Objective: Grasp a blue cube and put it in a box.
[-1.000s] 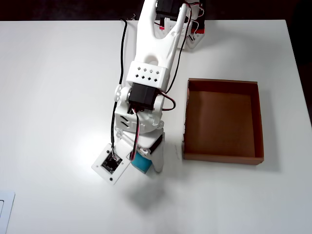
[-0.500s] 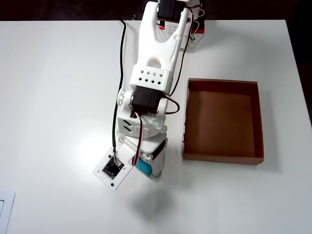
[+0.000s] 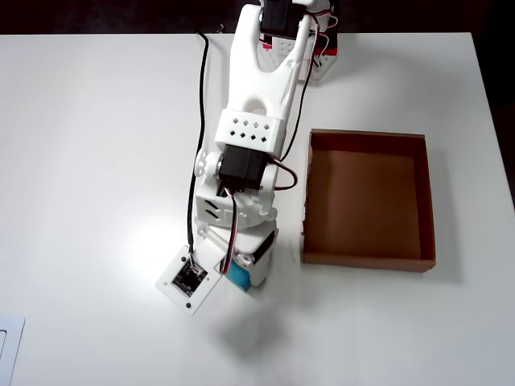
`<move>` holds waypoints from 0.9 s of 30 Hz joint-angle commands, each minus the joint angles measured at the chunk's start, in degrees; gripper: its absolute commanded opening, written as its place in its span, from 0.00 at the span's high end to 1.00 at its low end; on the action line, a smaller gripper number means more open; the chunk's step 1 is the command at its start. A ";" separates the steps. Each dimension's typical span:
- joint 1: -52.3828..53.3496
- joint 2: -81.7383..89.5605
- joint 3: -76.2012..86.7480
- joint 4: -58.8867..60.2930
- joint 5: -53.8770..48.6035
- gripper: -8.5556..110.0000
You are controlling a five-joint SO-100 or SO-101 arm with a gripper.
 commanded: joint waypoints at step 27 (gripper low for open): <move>-5.01 22.85 1.76 8.70 1.85 0.81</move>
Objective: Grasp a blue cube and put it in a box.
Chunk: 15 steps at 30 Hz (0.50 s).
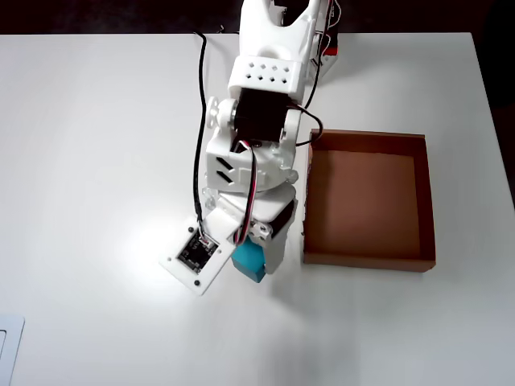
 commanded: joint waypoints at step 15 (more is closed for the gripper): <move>-16.26 24.61 9.93 10.37 4.22 0.81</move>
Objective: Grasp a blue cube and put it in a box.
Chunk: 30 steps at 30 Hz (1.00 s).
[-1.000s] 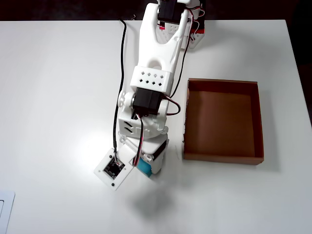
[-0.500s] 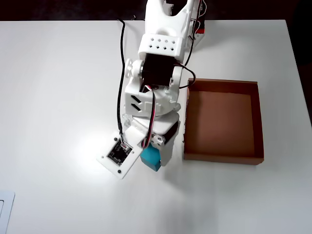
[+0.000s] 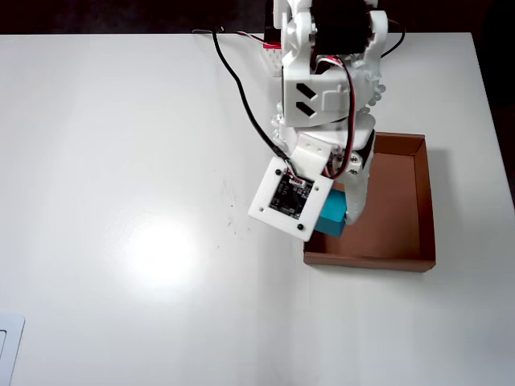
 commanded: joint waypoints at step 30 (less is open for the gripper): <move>-16.44 9.67 34.10 -18.28 3.25 0.81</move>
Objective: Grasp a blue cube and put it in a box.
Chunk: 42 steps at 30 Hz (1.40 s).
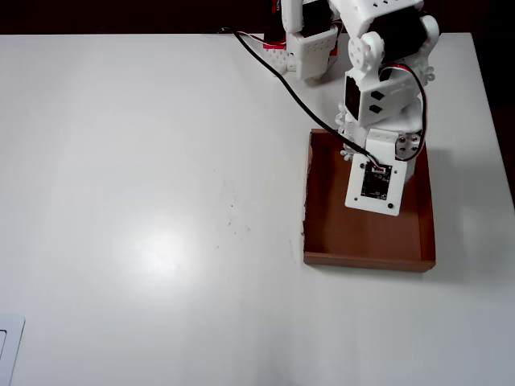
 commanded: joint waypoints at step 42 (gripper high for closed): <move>1.05 0.44 5.62 -6.50 -0.26 0.59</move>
